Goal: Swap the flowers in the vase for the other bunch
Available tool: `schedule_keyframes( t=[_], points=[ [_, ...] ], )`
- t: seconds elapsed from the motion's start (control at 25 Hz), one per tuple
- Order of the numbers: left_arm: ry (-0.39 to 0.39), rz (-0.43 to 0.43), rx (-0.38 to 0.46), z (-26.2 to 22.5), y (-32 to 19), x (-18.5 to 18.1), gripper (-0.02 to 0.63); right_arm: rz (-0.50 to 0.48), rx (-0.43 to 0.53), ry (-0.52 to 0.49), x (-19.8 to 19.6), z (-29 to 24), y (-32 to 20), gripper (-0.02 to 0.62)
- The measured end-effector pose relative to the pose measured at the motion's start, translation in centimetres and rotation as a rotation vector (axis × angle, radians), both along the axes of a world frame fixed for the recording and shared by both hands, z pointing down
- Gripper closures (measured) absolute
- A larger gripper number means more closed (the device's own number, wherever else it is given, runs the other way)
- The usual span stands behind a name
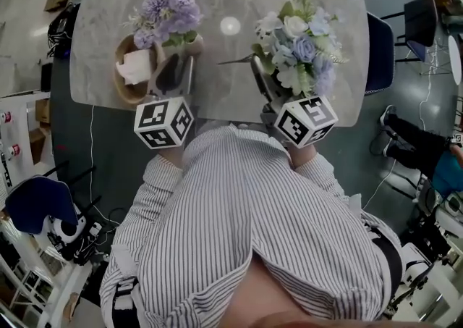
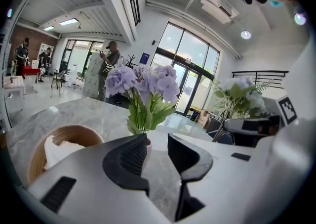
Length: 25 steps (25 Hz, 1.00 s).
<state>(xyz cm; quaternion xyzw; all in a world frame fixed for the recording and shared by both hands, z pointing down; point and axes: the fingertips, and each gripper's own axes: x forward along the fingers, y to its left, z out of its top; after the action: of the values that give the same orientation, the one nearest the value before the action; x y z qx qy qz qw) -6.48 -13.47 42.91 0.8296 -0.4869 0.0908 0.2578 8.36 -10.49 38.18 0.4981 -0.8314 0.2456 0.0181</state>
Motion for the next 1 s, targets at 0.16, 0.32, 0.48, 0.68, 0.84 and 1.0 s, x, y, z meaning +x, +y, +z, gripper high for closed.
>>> schedule_keyframes(
  t=[0.16,0.32,0.48,0.68,0.84,1.0],
  points=[
    [-0.026,0.010,0.003,1.7,-0.6,0.0,0.446,0.021,-0.019,0.022,0.7,0.7,0.2,0.564],
    [-0.043,0.006,0.020,2.3,-1.3,-0.1,0.404,0.033,-0.045,0.031,1.0,1.5,0.5,0.565],
    [-0.061,0.001,0.050,2.6,-1.7,0.0,0.374,0.039,-0.066,0.046,1.3,2.0,1.1,0.565],
    [-0.079,-0.043,0.084,3.2,-2.8,-0.3,0.374,0.052,-0.087,0.057,1.7,2.5,1.4,0.565],
    [-0.084,-0.073,0.093,3.9,-3.6,-0.5,0.374,0.058,-0.107,0.057,2.0,3.1,1.8,0.565],
    [-0.080,-0.108,0.131,4.0,-4.2,-0.4,0.374,0.058,-0.125,0.041,2.1,3.6,1.9,0.565]
  ],
)
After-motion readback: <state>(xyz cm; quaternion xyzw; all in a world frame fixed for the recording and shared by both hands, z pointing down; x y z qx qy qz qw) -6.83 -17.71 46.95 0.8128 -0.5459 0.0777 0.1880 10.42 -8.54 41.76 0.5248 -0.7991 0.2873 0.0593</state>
